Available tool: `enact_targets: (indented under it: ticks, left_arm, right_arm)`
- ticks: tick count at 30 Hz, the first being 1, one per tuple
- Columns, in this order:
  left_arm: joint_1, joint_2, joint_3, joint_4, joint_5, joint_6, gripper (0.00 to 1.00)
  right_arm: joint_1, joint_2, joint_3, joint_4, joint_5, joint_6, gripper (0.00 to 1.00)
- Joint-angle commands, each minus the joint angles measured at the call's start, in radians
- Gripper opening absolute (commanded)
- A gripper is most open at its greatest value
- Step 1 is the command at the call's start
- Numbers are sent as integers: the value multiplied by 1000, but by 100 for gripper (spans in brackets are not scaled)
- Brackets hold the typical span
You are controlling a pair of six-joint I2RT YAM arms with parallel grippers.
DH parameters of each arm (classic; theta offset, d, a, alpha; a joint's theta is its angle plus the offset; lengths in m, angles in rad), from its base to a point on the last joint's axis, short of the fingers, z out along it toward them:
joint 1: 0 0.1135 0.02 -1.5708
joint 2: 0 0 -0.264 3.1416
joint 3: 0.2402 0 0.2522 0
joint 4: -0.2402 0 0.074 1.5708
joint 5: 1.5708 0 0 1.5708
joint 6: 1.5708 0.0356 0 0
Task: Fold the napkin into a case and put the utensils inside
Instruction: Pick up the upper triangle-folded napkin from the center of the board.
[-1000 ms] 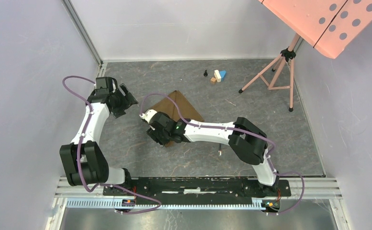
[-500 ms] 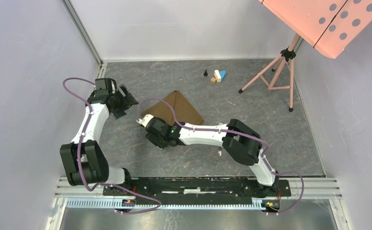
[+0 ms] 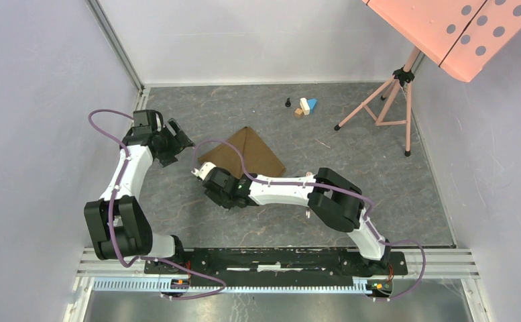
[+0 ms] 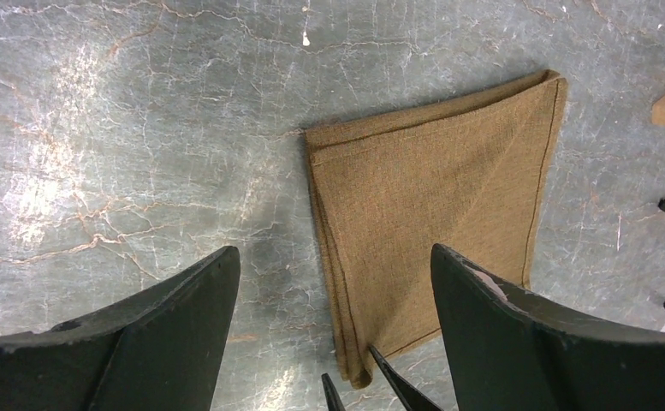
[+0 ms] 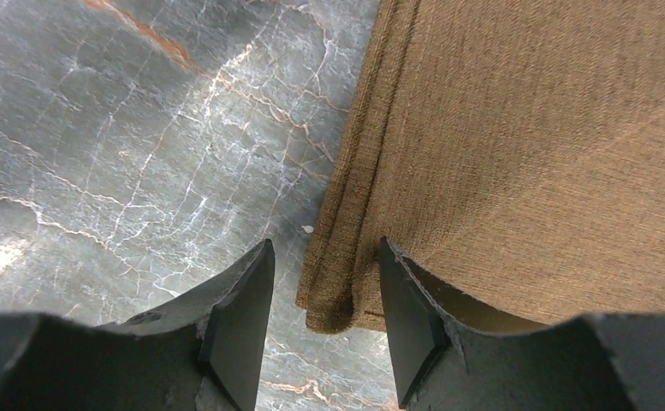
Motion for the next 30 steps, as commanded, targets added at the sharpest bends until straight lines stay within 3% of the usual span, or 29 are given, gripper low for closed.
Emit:
enact_targets:
  ticks: [1, 6, 9, 15, 21, 25, 30]
  left_arm:
    - [8, -3, -4, 36, 16, 5, 89]
    - [9, -6, -8, 38, 16, 7, 90]
    - [8, 1, -8, 39, 18, 6, 90]
    - [10, 30, -20, 56, 62, -11, 91]
    - [10, 122, -77, 84, 228, -160, 88]
    - [6, 77, -228, 242, 305, -322, 87]
    - [6, 73, -372, 405, 363, -418, 87]
  right_arm:
    - [17, 33, -30, 37, 41, -7, 54]
    - [20, 27, -122, 91, 88, 9, 52]
    - [20, 21, -167, 123, 118, 9, 43]
    - [20, -44, -209, 219, 157, -69, 0]
    - [11, -165, -260, 360, 71, -100, 0]
    - [-7, -223, -297, 416, -8, -51, 0]
    - [-30, -261, -329, 428, -41, -30, 0]
